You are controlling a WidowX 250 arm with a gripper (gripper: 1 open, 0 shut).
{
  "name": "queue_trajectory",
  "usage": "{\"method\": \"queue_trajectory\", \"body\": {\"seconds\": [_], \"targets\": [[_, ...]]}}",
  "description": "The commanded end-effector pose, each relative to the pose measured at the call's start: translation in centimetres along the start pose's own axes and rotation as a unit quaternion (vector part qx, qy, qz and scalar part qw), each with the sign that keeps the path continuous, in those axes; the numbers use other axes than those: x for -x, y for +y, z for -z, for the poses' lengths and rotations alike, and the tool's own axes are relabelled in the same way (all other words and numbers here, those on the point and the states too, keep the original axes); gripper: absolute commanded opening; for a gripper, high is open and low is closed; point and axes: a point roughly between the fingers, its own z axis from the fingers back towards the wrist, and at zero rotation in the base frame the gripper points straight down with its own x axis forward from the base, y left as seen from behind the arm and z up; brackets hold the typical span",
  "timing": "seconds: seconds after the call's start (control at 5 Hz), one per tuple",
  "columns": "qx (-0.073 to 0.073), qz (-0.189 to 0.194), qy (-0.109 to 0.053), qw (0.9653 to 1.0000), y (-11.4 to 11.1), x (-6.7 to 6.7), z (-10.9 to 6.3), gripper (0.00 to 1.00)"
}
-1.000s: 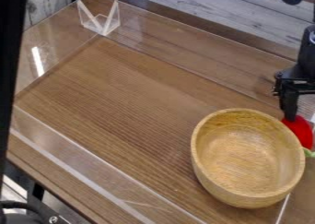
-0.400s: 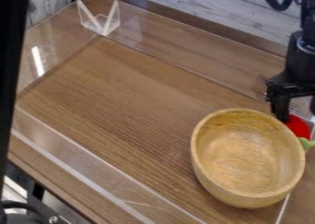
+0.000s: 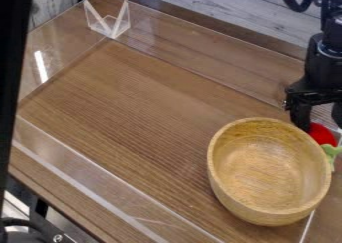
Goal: Move the red object to the left side of the table
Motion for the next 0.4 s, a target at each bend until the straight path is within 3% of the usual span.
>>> {"method": "queue_trajectory", "body": {"seconds": [0.0, 0.2], "targets": [[0.019, -0.008, -0.013, 0.9997, -1.69, 0.30, -1.11, 1.00], [0.017, 0.020, -0.010, 0.9996, -1.71, -0.04, -0.57, 0.00]]}}
